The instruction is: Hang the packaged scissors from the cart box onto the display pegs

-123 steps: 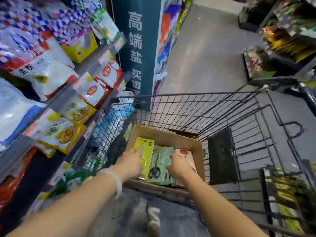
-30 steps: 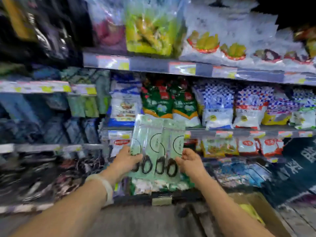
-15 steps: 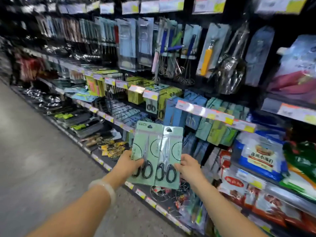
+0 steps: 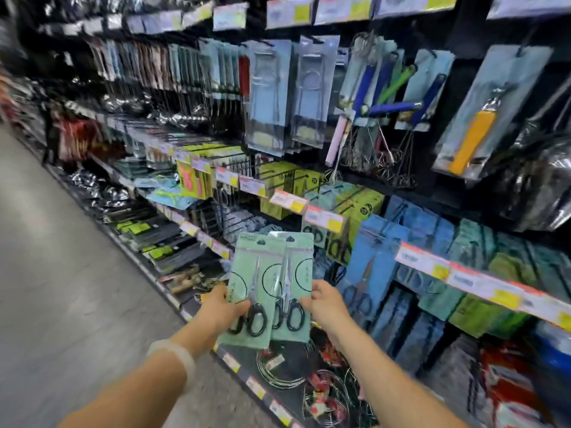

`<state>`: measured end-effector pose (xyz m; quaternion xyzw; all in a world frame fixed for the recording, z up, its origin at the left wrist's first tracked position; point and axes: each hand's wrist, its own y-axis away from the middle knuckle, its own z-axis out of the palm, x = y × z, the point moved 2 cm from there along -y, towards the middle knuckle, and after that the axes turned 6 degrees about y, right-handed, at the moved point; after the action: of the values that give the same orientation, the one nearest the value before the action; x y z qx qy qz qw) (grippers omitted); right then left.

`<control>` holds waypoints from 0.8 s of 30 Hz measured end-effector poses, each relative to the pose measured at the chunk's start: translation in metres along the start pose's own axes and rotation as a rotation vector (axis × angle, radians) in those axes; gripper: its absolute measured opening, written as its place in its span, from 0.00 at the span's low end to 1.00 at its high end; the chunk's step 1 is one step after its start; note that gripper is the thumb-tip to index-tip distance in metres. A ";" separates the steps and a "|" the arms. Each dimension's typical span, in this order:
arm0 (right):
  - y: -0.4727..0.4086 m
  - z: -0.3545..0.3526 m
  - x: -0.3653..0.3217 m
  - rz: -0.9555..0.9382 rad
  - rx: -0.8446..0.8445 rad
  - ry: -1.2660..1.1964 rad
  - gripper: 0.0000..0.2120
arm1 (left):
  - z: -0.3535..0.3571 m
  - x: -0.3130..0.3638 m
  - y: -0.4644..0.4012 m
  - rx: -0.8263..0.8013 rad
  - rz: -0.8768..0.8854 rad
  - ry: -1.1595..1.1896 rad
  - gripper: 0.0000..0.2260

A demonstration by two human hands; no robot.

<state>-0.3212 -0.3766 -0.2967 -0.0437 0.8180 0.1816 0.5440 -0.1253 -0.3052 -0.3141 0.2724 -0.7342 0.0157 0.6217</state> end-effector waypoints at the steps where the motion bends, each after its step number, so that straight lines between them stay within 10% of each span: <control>1: -0.011 0.003 -0.003 0.003 -0.004 -0.006 0.11 | -0.002 0.001 -0.013 -0.002 -0.006 0.007 0.16; 5: -0.049 0.011 -0.004 0.045 0.018 -0.014 0.12 | -0.009 -0.019 -0.080 -0.007 -0.031 -0.004 0.27; 12: -0.106 0.017 -0.005 0.141 0.150 0.049 0.07 | -0.006 0.028 -0.109 -0.116 -0.012 0.017 0.04; 24: -0.174 0.032 -0.045 0.174 0.389 -0.058 0.12 | -0.044 0.063 -0.223 -0.343 0.014 -0.080 0.07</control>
<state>-0.2276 -0.5331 -0.3102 0.1381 0.8223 0.0676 0.5478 0.0027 -0.5033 -0.3163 0.1578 -0.7521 -0.1164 0.6292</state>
